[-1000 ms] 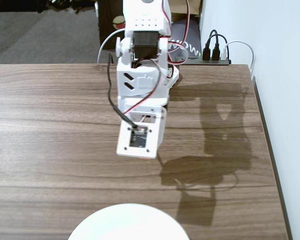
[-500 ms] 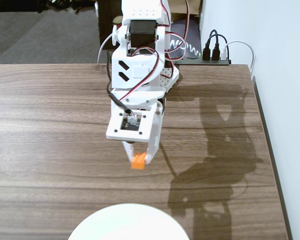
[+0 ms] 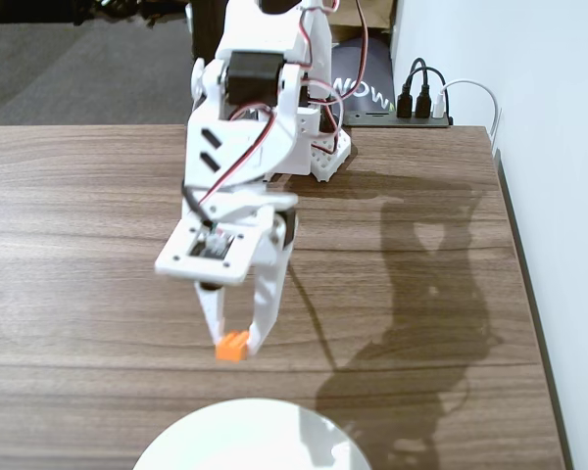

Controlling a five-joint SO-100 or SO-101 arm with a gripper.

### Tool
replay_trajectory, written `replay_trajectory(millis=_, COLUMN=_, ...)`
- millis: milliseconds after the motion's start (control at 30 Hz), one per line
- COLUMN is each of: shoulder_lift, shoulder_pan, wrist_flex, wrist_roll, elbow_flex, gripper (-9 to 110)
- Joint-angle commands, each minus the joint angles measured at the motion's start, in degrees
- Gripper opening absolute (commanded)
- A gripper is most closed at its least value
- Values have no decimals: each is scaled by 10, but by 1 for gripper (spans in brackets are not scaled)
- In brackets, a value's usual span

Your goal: Grasp a lego block and put it on the plate.

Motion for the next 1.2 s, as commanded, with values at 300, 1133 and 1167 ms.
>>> replay_trajectory(millis=300, shoulder_lift=-131, shoulder_pan=-17, wrist_flex=-10, wrist_roll=19, elbow_flex=-160, gripper=8)
replay_trajectory(millis=1133, shoulder_lift=-276, shoulder_pan=-14, wrist_flex=6, wrist_roll=71, elbow_flex=-197, gripper=8)
replay_trajectory(millis=1167, shoulder_lift=-279, shoulder_pan=-14, wrist_flex=6, wrist_roll=73, elbow_flex=-197, gripper=8)
